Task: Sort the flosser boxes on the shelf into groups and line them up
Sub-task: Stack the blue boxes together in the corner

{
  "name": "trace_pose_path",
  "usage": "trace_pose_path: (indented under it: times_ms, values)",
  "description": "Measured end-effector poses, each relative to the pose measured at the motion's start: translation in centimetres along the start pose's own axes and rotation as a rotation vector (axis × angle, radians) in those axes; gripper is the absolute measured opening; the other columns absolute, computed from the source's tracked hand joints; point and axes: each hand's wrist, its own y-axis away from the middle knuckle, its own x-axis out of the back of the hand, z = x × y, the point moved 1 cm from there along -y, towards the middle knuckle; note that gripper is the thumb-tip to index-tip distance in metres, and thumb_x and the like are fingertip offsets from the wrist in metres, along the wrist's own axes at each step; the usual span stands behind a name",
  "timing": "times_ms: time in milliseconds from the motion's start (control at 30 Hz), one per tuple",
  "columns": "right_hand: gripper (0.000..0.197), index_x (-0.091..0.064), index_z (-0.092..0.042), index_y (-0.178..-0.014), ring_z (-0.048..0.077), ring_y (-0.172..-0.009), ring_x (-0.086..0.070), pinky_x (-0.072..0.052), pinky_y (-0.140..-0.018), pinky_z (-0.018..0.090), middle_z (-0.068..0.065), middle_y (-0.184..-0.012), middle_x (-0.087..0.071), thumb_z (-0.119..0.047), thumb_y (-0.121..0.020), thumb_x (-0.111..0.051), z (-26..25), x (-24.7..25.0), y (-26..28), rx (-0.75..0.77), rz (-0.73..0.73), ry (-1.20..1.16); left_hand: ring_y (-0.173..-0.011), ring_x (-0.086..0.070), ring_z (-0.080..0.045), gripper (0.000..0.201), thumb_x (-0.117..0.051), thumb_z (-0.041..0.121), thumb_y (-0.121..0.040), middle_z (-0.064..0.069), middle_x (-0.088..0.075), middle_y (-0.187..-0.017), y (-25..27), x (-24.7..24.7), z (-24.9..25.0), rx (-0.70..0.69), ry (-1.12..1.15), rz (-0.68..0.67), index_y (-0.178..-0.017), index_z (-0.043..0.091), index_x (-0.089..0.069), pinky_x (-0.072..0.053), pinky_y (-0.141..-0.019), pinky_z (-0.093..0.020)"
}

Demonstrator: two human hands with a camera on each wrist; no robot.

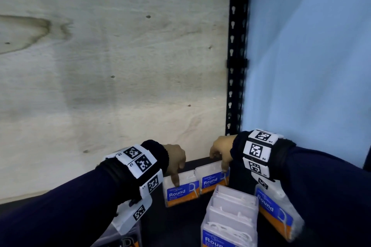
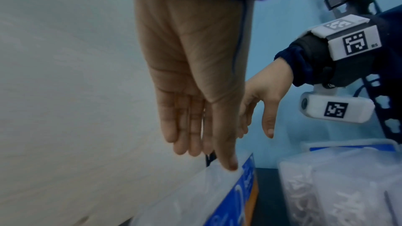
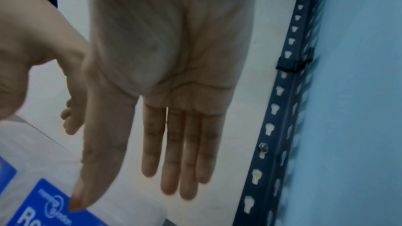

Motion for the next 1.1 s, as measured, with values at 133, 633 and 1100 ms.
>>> trace_pose_path:
  times_ms: [133, 633, 1100]
  values:
    - [0.048, -0.06, -0.001, -0.122, 0.023, -0.098, -0.056, -0.041, -0.062, 0.021, 0.014, -0.128, -0.061, -0.02, -0.08, -0.071, 1.2, -0.5, 2.2, -0.077, -0.035, 0.012, -0.121, -0.053, -0.025, 0.042, -0.058, 0.023, -0.092, -0.01, -0.059, -0.133, 0.2, 0.8, 2.3, -0.144, 0.036, 0.131, -0.131, 0.007, -0.054, -0.042, -0.094, -0.027]
    - [0.038, -0.065, -0.001, -0.11, 0.008, -0.056, -0.057, -0.045, -0.056, 0.02, -0.004, -0.069, -0.065, -0.027, -0.083, -0.068, 2.3, -5.5, 7.8, -0.321, -0.307, -0.157, -0.093, -0.05, -0.022, 0.038, -0.05, 0.02, -0.097, -0.014, -0.058, -0.097, -2.9, 0.2, 7.4, -0.284, 0.12, -0.027, -0.125, -0.004, -0.058, -0.033, -0.06, -0.015]
    - [0.054, -0.052, -0.004, -0.128, 0.015, -0.093, -0.043, -0.031, -0.053, 0.014, 0.012, -0.129, -0.057, -0.012, -0.077, -0.072, 2.0, -3.9, 4.1, -0.138, 0.047, -0.143, -0.042, -0.048, -0.006, 0.047, -0.059, 0.041, -0.089, 0.006, -0.051, -0.042, -0.7, -0.9, 4.8, -0.081, 0.194, -0.079, -0.105, -0.003, -0.067, -0.039, -0.047, -0.014]
